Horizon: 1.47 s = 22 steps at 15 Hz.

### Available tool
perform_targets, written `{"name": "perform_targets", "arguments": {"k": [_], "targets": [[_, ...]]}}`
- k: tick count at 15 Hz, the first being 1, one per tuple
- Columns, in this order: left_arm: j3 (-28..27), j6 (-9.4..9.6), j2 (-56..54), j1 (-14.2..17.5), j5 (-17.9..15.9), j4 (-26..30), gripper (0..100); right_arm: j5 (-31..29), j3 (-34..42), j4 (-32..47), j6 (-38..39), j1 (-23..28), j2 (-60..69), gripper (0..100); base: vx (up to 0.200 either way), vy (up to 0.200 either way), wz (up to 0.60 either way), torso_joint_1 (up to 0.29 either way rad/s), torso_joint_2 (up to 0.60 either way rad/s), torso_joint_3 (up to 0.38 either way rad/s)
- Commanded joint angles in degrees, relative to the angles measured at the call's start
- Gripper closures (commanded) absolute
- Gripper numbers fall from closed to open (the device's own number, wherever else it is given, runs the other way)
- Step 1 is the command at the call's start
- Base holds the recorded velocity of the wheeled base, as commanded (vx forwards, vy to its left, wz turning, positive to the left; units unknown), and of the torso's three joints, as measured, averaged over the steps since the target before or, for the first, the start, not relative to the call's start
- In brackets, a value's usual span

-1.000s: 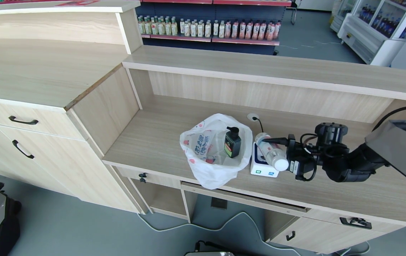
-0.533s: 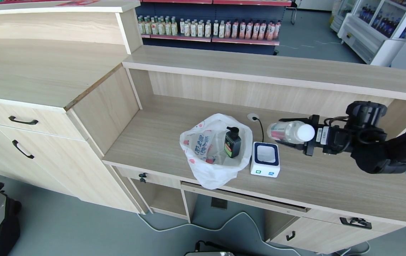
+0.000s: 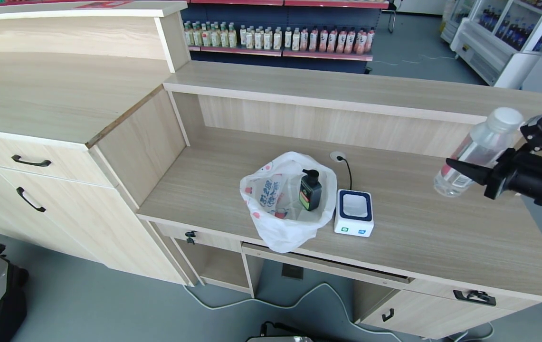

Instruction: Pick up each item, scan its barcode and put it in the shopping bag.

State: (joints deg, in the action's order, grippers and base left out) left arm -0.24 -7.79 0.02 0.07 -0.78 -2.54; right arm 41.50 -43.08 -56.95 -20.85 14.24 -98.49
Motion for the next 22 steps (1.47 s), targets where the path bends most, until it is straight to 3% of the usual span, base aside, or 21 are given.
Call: {"name": "perform_targets", "arguments": {"k": [1,6,8,10,12,18,22], "targets": [[0.07,-0.03,-0.02,0.01,-0.01,-0.01,0,-2.82,2.92,0.09,3.71,2.90,4.09,100,0.000,0.000,0.00,0.000,0.00,0.000],[0.07,0.06,-0.02,0.01,-0.01,-0.01,0,-13.64,10.47,0.35,5.82,5.10,11.39,100,0.000,0.000,0.00,0.000,0.00,0.000],[0.07,-0.03,-0.02,0.10,-0.01,-0.01,0,-17.85,11.97,0.44,5.73,3.78,14.29,100,0.000,0.000,0.00,0.000,0.00,0.000],[0.07,-0.03,-0.02,0.01,-0.01,-0.01,0,-26.99,13.55,0.35,5.38,1.49,16.22,100,0.000,0.000,0.00,0.000,0.00,0.000],[0.07,-0.03,-0.02,0.01,-0.01,-0.01,0,-30.77,13.99,-0.09,5.29,-0.09,16.75,100,0.000,0.000,0.00,0.000,0.00,0.000],[-0.02,-0.03,-0.02,0.01,-0.01,-0.01,0,-31.21,14.43,0.62,-6.14,-0.35,16.93,100,0.000,0.000,0.00,0.000,0.00,0.000],[-0.02,-0.03,-0.02,0.01,-0.01,-0.01,0,-31.30,14.34,1.14,-7.45,-5.45,16.57,100,0.000,0.000,0.45,0.001,0.00,0.001]]}}
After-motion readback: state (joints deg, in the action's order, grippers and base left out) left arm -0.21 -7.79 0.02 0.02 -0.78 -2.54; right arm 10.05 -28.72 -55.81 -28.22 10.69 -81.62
